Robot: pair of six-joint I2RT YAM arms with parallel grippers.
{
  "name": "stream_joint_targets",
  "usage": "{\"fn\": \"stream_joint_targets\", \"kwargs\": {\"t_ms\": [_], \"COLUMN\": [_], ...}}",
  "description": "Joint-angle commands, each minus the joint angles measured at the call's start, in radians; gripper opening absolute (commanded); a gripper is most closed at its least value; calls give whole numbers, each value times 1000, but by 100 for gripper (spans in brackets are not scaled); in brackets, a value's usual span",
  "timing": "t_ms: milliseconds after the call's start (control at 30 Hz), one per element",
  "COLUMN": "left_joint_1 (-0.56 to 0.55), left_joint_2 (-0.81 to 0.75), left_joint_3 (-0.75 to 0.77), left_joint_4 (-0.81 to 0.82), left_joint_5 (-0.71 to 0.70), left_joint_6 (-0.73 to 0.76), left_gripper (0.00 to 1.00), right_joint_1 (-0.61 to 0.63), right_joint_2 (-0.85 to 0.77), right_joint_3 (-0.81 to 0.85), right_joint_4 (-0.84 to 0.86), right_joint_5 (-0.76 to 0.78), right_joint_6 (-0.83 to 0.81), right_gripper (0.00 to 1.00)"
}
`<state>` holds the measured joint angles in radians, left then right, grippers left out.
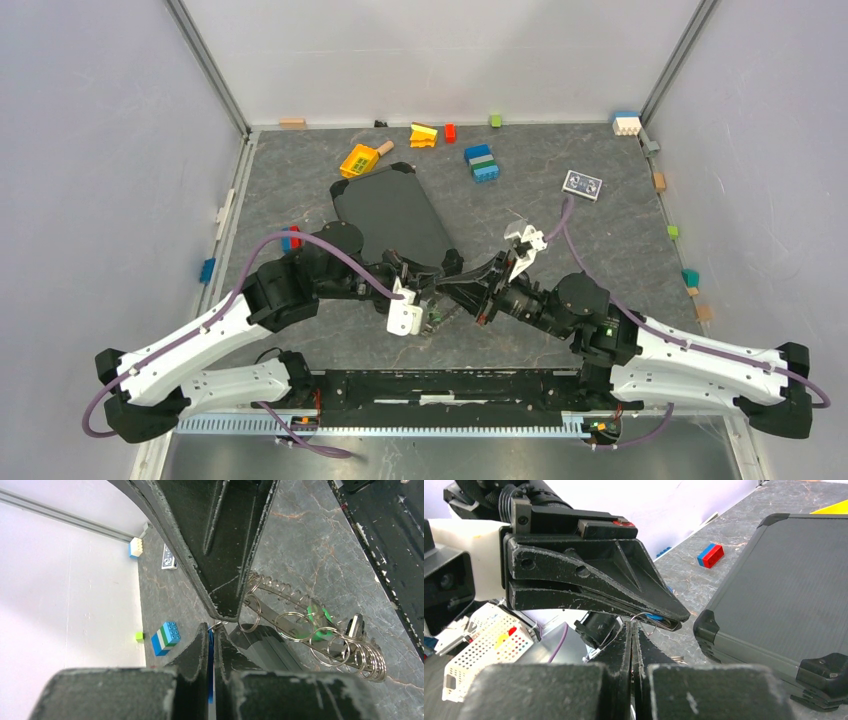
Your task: Remove the keys from the keyring
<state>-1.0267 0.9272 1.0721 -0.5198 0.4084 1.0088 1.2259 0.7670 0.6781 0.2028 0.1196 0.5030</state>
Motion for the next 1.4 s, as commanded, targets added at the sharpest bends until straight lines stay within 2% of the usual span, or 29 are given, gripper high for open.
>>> {"fn": "stream_joint_targets", "kwargs": {"t_ms": [0, 300, 400, 567, 700, 833, 933, 1033, 1100, 1367], "left_joint_1": [-7, -7, -7, -7, -6, -7, -6, -5, -5, -4], "left_joint_2": [-26, -24, -22, -14, 4, 55, 93, 115, 122, 138], "left_joint_3": [5, 3, 6, 21, 44, 112, 162, 185, 192, 203], "left_joint_4": [55, 55, 55, 54, 38, -21, -58, -61, -63, -86], "left_joint_5": [60, 60, 61, 50, 32, 6, -13, -35, -36, -28], "left_joint_6": [41, 46, 41, 9, -26, -88, -144, -197, -216, -228], "left_gripper": [2, 2, 2, 2, 2, 2, 2, 2, 2, 2], "right_joint_1": [-34, -43, -45, -46, -45, -45, -45, -45, -45, -45], "right_joint_2": [-1, -20, -14, -30, -63, -91, -101, -98, -93, -97], "right_joint_3": [52, 16, 17, 29, 11, -11, -30, -47, -56, -106], "right_joint_4": [-33, -5, -13, -11, 3, 27, 37, 38, 46, 160], "right_joint_5": [144, 178, 177, 162, 124, 9, -104, -171, -209, -190], "right_joint_6": [69, 214, 211, 19, -178, -355, -490, -585, -637, -725], "right_gripper": [0, 0, 0, 1, 13, 24, 38, 43, 45, 45]}}
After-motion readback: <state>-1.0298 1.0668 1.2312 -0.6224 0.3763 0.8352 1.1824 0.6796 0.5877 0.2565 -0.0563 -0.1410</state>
